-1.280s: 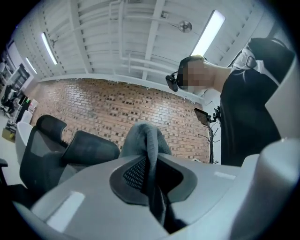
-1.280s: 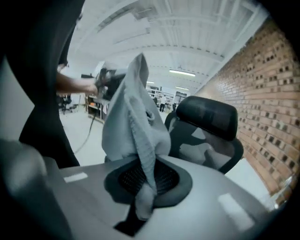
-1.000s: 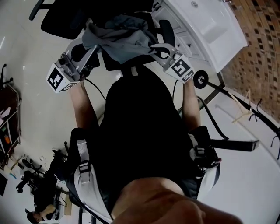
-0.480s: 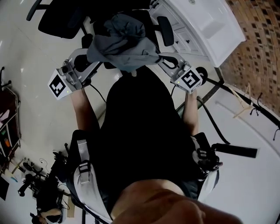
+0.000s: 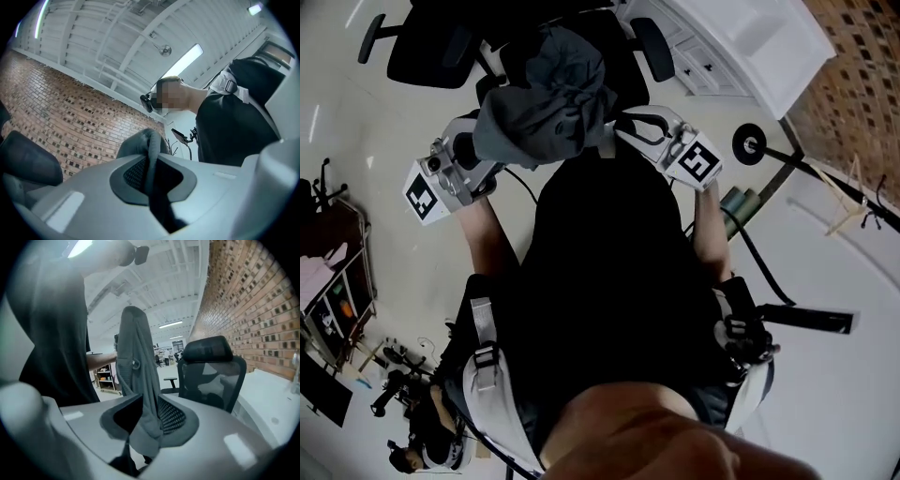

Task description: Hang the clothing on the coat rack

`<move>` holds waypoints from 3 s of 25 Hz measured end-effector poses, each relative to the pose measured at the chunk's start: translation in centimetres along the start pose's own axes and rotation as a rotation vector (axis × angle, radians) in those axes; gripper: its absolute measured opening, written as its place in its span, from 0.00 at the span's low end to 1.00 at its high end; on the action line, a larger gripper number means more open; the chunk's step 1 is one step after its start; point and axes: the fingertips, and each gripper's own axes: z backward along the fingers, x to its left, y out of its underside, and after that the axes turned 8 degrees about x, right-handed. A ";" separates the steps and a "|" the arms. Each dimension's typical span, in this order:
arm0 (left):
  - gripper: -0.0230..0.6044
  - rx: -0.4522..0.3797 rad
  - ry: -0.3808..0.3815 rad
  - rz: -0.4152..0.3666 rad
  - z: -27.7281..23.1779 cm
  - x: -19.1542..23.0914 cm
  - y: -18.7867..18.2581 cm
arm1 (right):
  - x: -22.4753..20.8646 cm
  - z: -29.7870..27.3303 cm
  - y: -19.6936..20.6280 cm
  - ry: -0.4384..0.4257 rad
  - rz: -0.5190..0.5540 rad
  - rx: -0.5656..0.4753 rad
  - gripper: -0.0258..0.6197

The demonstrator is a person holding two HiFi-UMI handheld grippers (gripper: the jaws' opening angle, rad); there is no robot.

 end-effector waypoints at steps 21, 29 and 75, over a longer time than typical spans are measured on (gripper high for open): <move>0.06 -0.086 -0.181 0.048 4.6 0.7 -0.2 | 4.1 5.1 -8.6 -0.030 0.195 -0.206 0.05; 0.06 -0.315 0.264 -0.024 -3.2 -4.1 -8.4 | 8.6 23.0 -20.7 0.037 0.280 -0.802 0.05; 0.07 0.239 1.118 0.774 -96.5 -41.5 12.0 | 4.0 101.1 14.1 1.340 -0.322 -1.046 0.05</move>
